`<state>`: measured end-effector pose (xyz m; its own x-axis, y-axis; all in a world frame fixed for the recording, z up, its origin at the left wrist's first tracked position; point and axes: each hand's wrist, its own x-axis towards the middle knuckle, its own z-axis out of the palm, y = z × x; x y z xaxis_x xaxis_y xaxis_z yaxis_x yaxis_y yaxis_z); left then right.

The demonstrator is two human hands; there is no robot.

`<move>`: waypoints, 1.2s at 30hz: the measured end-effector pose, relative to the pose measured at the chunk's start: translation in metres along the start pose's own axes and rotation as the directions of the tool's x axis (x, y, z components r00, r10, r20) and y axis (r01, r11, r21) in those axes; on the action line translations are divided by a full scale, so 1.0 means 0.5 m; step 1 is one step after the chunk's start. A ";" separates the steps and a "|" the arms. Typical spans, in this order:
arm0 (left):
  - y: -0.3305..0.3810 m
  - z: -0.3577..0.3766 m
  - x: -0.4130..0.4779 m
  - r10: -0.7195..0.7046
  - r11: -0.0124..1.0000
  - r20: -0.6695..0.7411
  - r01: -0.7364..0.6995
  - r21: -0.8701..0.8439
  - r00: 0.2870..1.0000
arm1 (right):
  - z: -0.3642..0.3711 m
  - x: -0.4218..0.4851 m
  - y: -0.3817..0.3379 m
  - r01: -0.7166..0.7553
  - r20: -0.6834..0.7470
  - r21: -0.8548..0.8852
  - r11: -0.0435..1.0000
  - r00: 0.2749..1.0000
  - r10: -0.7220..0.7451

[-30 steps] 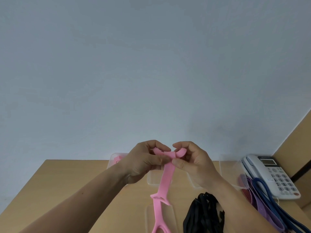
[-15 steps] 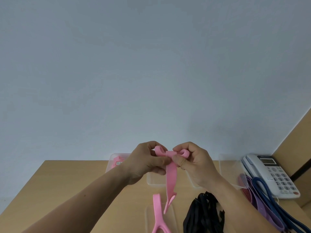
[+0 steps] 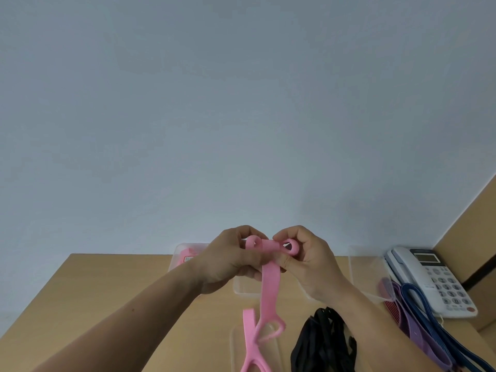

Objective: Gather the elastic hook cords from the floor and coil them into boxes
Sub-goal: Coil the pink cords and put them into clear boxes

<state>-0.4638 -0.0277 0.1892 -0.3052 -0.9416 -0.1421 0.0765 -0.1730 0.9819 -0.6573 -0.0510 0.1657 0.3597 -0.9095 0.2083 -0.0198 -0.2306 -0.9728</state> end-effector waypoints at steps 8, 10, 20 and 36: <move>-0.014 0.006 0.004 0.113 0.994 -0.072 -0.111 0.021 0.991 | -0.003 -0.001 0.000 -0.034 -0.016 0.073 0.997 0.999 0.036; -0.016 0.004 0.006 0.175 0.983 -0.095 -0.168 0.072 0.980 | -0.005 0.001 -0.006 -0.083 -0.019 0.111 0.990 0.996 0.086; -0.029 0.008 0.008 0.280 0.948 -0.086 -0.261 0.182 0.956 | -0.003 0.003 -0.017 -0.132 -0.006 0.011 0.991 0.991 0.132; 0.000 0.007 -0.001 0.058 0.998 -0.041 -0.058 0.013 0.997 | -0.002 0.002 -0.007 -0.090 0.005 0.098 0.991 0.996 0.090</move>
<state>-0.4670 -0.0259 0.1896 -0.2613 -0.9611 -0.0897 0.0819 -0.1147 0.9900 -0.6579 -0.0511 0.1696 0.3612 -0.9248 0.1197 0.0400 -0.1129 -0.9928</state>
